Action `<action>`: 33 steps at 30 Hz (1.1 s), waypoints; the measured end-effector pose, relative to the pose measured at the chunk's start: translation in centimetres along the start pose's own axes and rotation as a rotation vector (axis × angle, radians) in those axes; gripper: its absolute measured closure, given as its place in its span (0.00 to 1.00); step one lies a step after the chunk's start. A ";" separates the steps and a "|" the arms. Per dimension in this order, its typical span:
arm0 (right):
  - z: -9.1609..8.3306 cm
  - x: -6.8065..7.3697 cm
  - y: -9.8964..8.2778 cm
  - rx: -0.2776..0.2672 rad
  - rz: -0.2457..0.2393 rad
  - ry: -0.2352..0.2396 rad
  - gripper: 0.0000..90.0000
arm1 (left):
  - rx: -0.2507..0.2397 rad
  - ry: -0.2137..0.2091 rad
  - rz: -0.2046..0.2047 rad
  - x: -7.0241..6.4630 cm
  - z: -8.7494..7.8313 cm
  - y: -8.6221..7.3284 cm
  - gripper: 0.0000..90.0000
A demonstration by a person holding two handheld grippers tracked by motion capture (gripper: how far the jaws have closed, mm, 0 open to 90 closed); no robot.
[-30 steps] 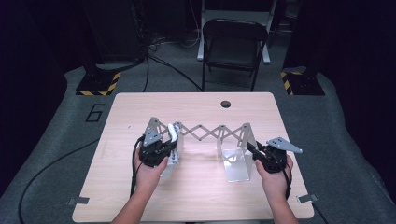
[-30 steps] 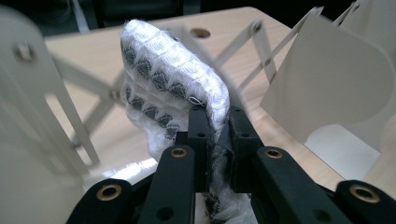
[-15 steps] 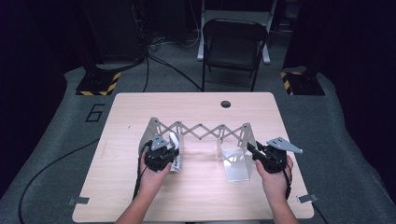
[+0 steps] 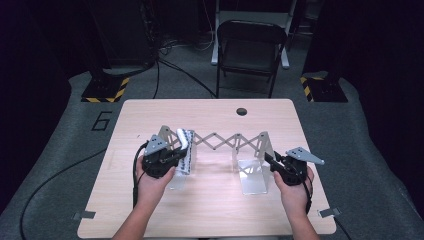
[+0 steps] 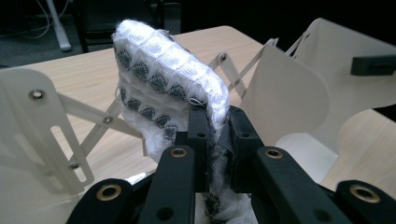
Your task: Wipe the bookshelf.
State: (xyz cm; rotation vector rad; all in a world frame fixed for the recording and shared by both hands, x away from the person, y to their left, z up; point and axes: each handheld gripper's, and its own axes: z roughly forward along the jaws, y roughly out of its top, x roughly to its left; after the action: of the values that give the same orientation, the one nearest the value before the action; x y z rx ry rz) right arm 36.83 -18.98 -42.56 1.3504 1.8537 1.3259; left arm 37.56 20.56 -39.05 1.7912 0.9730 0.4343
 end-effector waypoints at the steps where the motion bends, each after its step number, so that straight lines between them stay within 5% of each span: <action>1: 0.0 0.0 0.0 0.000 0.000 0.000 0.78 | 0.001 -0.004 -0.003 0.1 0.2 -0.1 0.91; 6: 0.0 0.0 0.0 -0.002 0.000 0.002 0.78 | 0.048 -0.002 -0.060 0.5 1.9 -2.7 0.91; 11: 0.0 0.0 0.0 -0.001 0.000 -0.001 0.78 | 0.150 -0.008 -0.085 0.7 4.0 -5.8 0.91; 16: 0.0 0.0 0.0 -0.002 0.000 0.003 0.78 | 0.180 -0.008 -0.105 1.1 4.9 -7.1 0.91; 24: 0.0 0.0 -0.1 -0.003 -0.001 0.002 0.78 | 0.067 -0.024 -0.075 0.6 1.9 -3.5 0.91; 26: 0.0 0.0 -0.1 -0.001 0.003 0.005 0.77 | 0.020 -0.026 -0.021 0.1 0.4 -1.6 0.91; 30: 0.1 0.1 -0.1 -0.002 0.002 0.005 0.77 | 0.017 -0.027 -0.001 0.2 -0.2 -0.5 0.91; 33: 0.1 0.1 -0.1 -0.001 0.001 0.004 0.77 | 0.037 -0.022 -0.020 0.4 0.4 -1.2 0.91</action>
State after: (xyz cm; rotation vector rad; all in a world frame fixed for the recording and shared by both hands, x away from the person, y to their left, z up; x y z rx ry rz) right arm 36.82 -18.91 -42.63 1.3486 1.8548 1.3311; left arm 37.60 20.84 -40.41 1.8140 0.9883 0.3857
